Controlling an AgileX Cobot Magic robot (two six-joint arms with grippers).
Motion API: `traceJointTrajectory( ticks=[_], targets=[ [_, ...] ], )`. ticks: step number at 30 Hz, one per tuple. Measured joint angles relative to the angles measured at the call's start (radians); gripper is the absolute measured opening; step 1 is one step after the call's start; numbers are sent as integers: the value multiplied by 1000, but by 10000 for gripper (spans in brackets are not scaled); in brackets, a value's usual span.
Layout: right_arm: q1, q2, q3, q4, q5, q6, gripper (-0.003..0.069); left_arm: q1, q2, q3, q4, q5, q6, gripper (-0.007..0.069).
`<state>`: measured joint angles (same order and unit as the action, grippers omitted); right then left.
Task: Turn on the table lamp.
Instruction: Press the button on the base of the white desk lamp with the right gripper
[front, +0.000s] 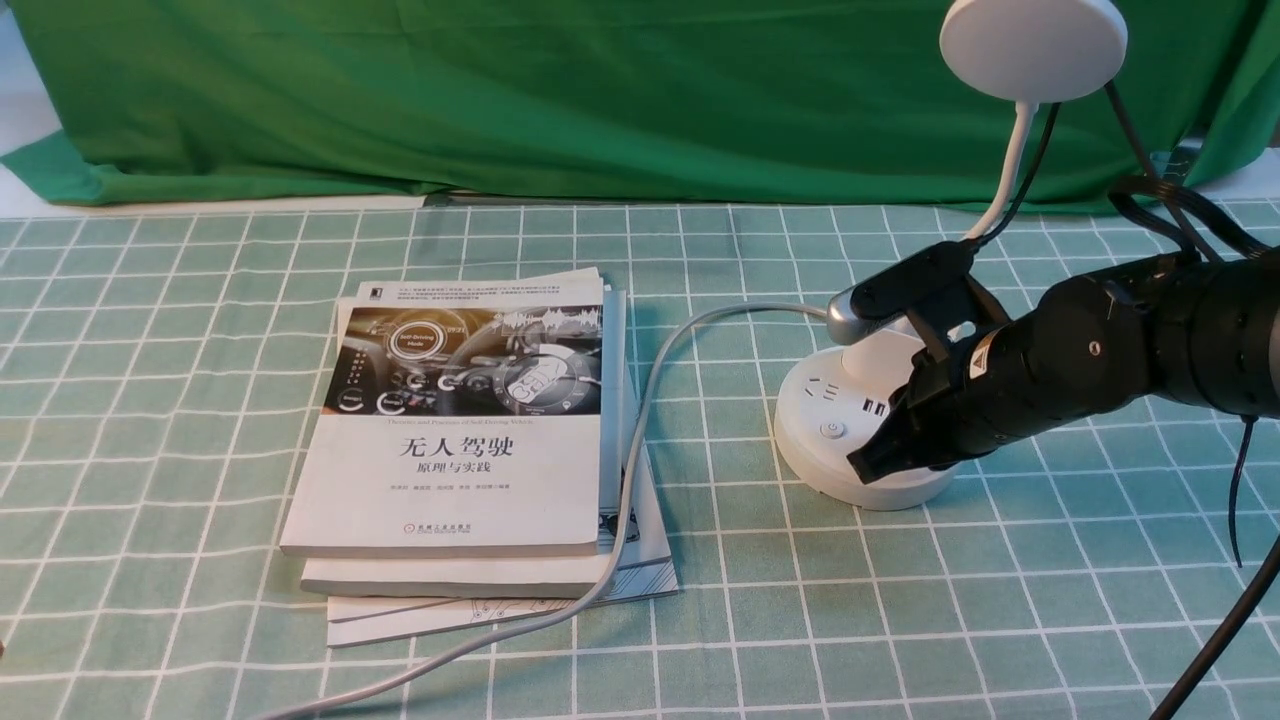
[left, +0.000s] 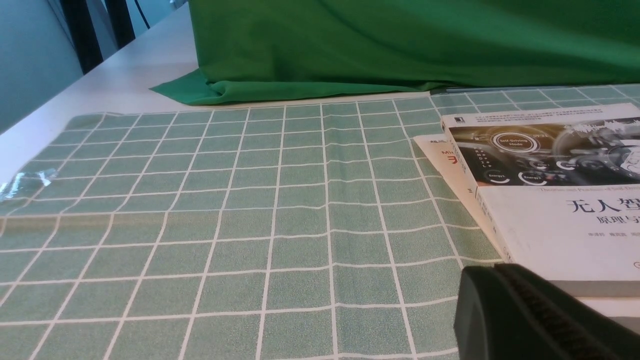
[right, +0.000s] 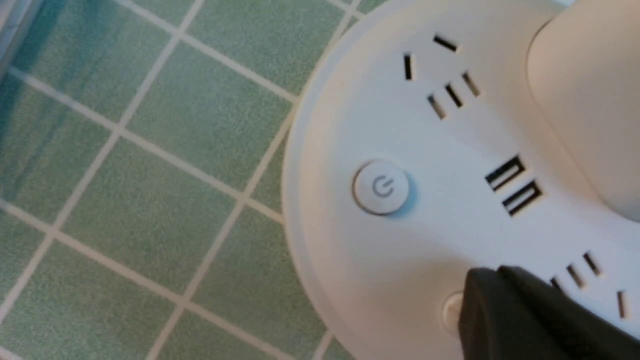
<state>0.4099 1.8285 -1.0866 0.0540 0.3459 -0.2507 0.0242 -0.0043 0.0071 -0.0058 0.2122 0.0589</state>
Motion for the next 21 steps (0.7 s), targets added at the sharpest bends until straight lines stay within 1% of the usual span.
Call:
traceJointTrajectory(
  ticks=[21],
  targets=[
    [8,-2,-8,-11,33,9,34,0,0,0,0,0,0,21]
  ],
)
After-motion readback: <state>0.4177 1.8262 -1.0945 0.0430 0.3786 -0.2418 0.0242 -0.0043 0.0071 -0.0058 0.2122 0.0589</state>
